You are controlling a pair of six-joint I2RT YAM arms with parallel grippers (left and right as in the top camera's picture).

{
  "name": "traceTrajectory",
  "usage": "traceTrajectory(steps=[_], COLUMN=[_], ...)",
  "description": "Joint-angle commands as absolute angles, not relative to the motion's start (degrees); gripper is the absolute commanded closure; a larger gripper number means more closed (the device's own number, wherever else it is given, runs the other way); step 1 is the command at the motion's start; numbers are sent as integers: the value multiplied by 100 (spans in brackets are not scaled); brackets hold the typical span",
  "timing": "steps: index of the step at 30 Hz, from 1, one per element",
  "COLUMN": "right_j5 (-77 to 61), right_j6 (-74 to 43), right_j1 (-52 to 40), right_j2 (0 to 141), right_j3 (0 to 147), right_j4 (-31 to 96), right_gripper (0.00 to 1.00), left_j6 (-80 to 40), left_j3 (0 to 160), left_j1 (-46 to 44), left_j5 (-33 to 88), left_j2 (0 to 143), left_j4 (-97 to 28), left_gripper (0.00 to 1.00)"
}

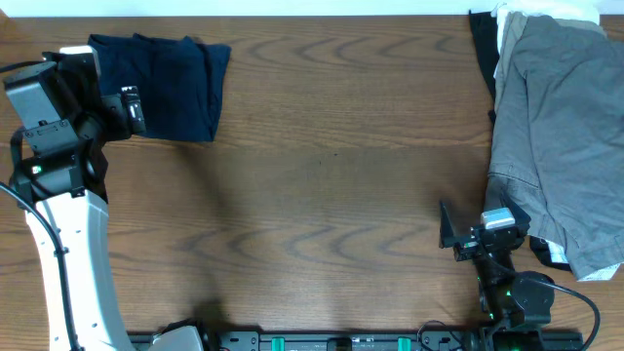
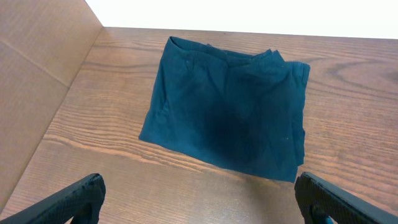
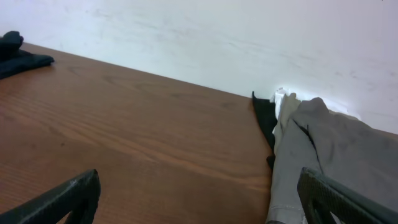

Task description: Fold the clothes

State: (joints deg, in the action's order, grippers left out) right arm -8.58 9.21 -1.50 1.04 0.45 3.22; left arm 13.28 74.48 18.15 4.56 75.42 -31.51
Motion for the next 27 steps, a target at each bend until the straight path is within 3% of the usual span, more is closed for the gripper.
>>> traceTrajectory(steps=[1,17,27], right_j5=[-926,-926,-926], right_j6=[819,816,816], right_j1=[-115,-115,-115], right_j2=[67,69,69], right_j3=[32,32,32], right_j4=[344,344,344], right_gripper=[1,1,1], left_j6=[1256,1256,1280], left_j3=[7448,7437,6639], left_j1=[1804,1804,1332], left_j5=[473,475,1059], left_j2=[7496,7389,5780], left_j4=[-3151,-3249,-3212], left_gripper=[2,2,2])
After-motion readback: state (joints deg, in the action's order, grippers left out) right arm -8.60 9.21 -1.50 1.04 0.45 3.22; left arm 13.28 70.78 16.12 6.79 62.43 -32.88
